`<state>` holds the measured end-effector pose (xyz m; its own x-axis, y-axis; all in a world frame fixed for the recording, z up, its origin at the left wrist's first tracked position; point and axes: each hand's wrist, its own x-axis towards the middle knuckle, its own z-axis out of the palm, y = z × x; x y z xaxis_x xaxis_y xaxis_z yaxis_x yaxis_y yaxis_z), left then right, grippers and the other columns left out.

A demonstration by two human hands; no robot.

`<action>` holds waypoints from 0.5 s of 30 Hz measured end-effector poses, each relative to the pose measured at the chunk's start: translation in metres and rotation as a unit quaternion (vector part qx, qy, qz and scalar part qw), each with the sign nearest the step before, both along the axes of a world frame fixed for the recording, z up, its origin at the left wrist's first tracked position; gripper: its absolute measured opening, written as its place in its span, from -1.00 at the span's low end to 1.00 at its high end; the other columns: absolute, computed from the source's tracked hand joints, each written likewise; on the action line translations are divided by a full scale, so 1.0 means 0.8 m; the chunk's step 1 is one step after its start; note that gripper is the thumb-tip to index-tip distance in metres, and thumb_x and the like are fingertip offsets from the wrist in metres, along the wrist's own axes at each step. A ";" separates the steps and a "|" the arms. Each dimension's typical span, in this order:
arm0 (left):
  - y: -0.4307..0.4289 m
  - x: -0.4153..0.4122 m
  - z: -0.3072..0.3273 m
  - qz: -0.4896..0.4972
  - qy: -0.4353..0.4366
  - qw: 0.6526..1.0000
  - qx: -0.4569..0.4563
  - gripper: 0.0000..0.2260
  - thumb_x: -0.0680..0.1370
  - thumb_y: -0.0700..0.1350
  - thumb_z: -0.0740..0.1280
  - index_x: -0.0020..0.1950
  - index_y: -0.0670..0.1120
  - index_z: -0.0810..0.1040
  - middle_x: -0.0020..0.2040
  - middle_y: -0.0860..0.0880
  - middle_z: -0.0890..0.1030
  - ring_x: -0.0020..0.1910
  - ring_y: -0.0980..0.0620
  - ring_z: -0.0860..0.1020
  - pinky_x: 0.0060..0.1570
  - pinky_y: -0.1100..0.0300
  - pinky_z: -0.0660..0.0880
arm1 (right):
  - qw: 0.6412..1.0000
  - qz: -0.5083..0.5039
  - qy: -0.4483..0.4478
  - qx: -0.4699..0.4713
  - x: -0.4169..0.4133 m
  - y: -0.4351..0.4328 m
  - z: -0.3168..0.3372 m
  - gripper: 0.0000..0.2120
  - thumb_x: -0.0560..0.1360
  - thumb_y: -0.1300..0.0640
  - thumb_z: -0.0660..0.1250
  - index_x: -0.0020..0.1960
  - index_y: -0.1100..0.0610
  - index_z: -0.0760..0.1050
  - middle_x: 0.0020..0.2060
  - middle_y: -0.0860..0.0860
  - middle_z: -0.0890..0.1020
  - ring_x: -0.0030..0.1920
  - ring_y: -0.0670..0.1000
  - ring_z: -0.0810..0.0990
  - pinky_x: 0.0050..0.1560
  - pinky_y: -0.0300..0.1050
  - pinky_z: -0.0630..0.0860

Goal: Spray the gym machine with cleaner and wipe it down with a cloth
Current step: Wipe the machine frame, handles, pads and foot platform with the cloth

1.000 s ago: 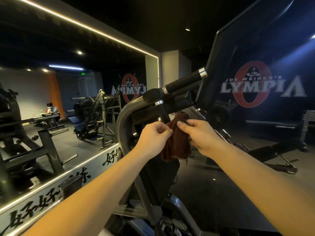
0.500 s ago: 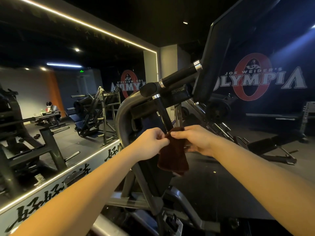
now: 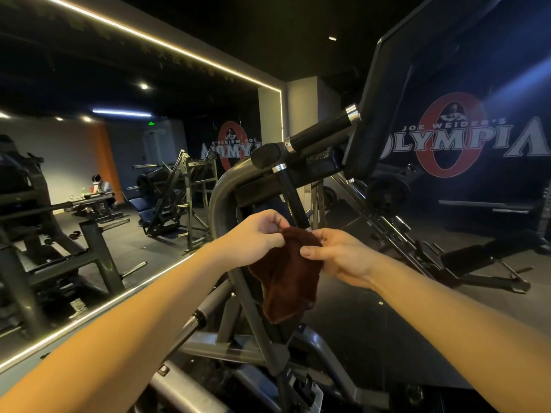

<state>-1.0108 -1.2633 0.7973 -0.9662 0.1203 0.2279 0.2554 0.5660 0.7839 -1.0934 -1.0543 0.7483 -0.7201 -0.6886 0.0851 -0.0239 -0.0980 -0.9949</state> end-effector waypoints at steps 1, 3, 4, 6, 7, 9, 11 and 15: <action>0.001 -0.001 0.002 0.008 0.013 1.000 -0.014 -0.80 0.61 -0.29 0.33 0.20 -0.09 0.51 0.04 -0.09 0.71 0.02 -0.06 0.70 0.17 0.02 0.63 | 1.000 0.006 -0.005 0.006 0.000 0.000 0.000 -0.55 0.53 0.26 0.43 0.39 0.25 0.46 0.20 0.22 0.67 0.25 0.19 0.66 0.26 0.12 0.58; 0.003 -0.005 0.007 0.027 0.050 0.997 -0.052 -0.81 0.61 -0.23 0.37 0.20 -0.04 0.52 0.06 -0.04 0.71 0.04 0.01 0.70 0.20 0.01 0.62 | 0.999 0.012 0.004 0.036 -0.002 0.002 0.005 -0.61 0.57 0.19 0.42 0.38 0.21 0.52 0.24 0.22 0.66 0.28 0.18 0.64 0.38 0.16 0.52; 0.004 -0.007 0.010 0.038 0.069 0.995 -0.067 -0.81 0.61 -0.20 0.40 0.19 -0.02 0.53 0.06 0.00 0.71 0.04 0.04 0.69 0.20 0.02 0.62 | 0.999 0.009 0.009 0.048 -0.002 0.004 0.009 -0.64 0.59 0.16 0.41 0.36 0.19 0.55 0.24 0.20 0.66 0.28 0.17 0.64 0.40 0.17 0.50; 0.007 -0.012 0.017 0.058 0.107 0.989 -0.080 -0.81 0.59 -0.12 0.45 0.18 0.02 0.55 0.05 0.04 0.69 0.03 0.09 0.68 0.19 0.02 0.62 | 0.999 -0.018 0.013 0.048 -0.002 0.008 0.020 -0.67 0.60 0.11 0.40 0.34 0.15 0.58 0.20 0.17 0.69 0.24 0.15 0.67 0.39 0.17 0.51; 0.008 -0.015 0.021 0.071 0.128 0.986 -0.082 -0.81 0.58 -0.08 0.46 0.17 0.02 0.56 0.05 0.05 0.68 0.01 0.11 0.68 0.16 0.03 0.63 | 0.998 -0.041 0.008 0.036 -0.003 0.009 0.027 -0.68 0.61 0.09 0.39 0.35 0.13 0.57 0.18 0.15 0.70 0.22 0.14 0.69 0.37 0.17 0.52; 0.009 -0.022 0.030 0.119 0.187 0.972 -0.080 -0.78 0.57 -0.02 0.47 0.18 0.02 0.55 0.04 0.08 0.65 -0.03 0.14 0.65 0.08 0.12 0.62 | 0.995 -0.095 -0.017 -0.016 -0.009 0.009 0.044 -0.67 0.62 0.09 0.37 0.37 0.11 0.53 0.16 0.14 0.71 0.18 0.15 0.70 0.34 0.16 0.53; 0.007 -0.030 0.041 0.196 0.281 0.937 -0.067 -0.71 0.56 -0.02 0.48 0.23 0.00 0.53 0.08 0.11 0.57 -0.01 0.19 0.58 0.04 0.24 0.52 | 0.982 -0.173 -0.039 -0.069 -0.018 0.007 0.065 -0.63 0.63 0.08 0.37 0.41 0.09 0.49 0.17 0.14 0.69 0.19 0.18 0.68 0.32 0.17 0.55; -0.001 -0.053 0.076 0.278 0.368 0.885 -0.067 -0.57 0.59 0.02 0.43 0.42 -0.03 0.46 0.32 0.05 0.41 0.34 0.10 0.31 0.28 0.23 0.25 | 0.946 -0.308 -0.014 -0.098 -0.035 -0.018 0.112 -0.60 0.66 0.00 0.31 0.46 0.05 0.38 0.26 0.09 0.57 0.26 0.17 0.55 0.37 0.21 0.46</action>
<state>-1.0529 -1.2643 0.8583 -0.4807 -0.2546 0.8392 0.3208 0.8396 0.4384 -1.1211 -1.0689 0.8381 -0.9835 -0.1098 0.1438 -0.1116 -0.2573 -0.9599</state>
